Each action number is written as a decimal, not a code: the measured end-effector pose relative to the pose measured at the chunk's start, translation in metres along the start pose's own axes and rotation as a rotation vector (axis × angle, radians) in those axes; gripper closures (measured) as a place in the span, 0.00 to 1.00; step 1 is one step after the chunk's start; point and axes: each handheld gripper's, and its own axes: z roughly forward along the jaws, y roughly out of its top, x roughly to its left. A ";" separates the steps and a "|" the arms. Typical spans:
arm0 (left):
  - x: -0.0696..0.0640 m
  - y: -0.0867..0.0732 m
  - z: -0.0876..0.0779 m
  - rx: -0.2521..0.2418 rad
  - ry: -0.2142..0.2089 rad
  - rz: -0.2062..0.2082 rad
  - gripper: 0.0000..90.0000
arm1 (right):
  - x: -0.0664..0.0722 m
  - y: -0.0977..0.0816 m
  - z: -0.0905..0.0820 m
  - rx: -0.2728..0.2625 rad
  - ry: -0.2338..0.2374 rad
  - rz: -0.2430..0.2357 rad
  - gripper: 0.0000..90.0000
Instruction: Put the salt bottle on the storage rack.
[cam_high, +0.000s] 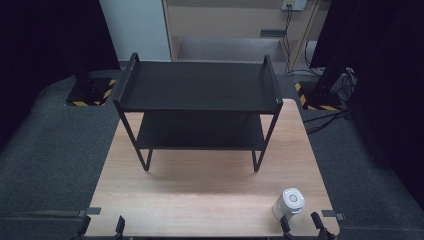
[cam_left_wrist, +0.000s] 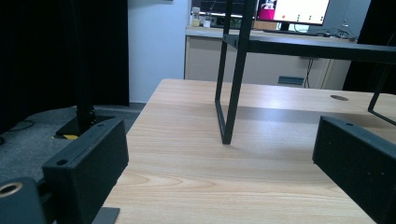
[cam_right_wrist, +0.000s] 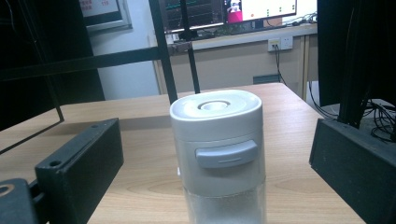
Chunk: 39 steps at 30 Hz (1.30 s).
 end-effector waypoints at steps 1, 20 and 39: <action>0.000 0.000 0.000 0.001 -0.002 0.000 0.03 | 0.000 0.000 -0.001 0.000 -0.001 -0.003 0.03; -0.001 0.002 0.000 0.003 -0.019 -0.001 0.03 | -0.002 -0.001 0.001 0.013 0.008 -0.021 0.03; 0.000 0.002 0.001 0.007 -0.022 -0.001 0.03 | 0.002 -0.003 0.039 0.041 -0.004 -0.064 0.04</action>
